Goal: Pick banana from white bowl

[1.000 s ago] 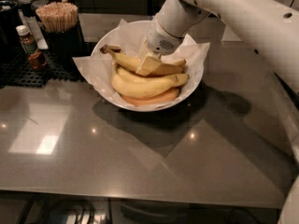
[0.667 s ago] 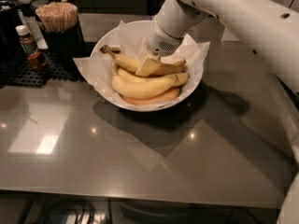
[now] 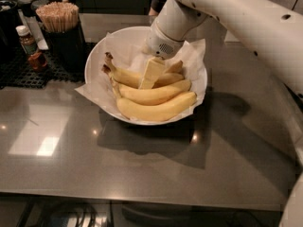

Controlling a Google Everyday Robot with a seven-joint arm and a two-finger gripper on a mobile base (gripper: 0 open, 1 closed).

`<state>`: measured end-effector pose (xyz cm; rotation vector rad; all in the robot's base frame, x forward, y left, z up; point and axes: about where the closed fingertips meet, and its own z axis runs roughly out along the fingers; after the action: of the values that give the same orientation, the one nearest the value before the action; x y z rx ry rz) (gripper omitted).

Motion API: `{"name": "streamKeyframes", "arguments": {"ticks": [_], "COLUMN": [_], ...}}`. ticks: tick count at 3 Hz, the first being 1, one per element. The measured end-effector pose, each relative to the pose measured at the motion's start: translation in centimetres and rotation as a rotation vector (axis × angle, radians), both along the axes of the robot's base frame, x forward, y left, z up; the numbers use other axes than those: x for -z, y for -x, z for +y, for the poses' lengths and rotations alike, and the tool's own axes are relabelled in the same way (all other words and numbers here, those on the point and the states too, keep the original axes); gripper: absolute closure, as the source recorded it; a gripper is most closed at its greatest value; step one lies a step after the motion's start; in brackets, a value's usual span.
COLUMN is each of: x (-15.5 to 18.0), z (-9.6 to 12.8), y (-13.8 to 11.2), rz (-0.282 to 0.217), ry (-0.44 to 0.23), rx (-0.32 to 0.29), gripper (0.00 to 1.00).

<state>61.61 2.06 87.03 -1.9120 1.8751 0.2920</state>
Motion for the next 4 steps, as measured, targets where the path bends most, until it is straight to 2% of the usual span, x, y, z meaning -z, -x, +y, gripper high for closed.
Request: {"name": "streamKeyframes", "arguments": {"ticks": [1,2,4], "x": [0.00,0.01,0.01], "z": [0.00,0.01,0.01], "y": [0.00,0.00,0.00], "rz": [0.000,0.000,0.000], "ry": [0.000,0.000,0.000], "rx": [0.000,0.000,0.000], "gripper": [0.00,0.19,0.64]}}
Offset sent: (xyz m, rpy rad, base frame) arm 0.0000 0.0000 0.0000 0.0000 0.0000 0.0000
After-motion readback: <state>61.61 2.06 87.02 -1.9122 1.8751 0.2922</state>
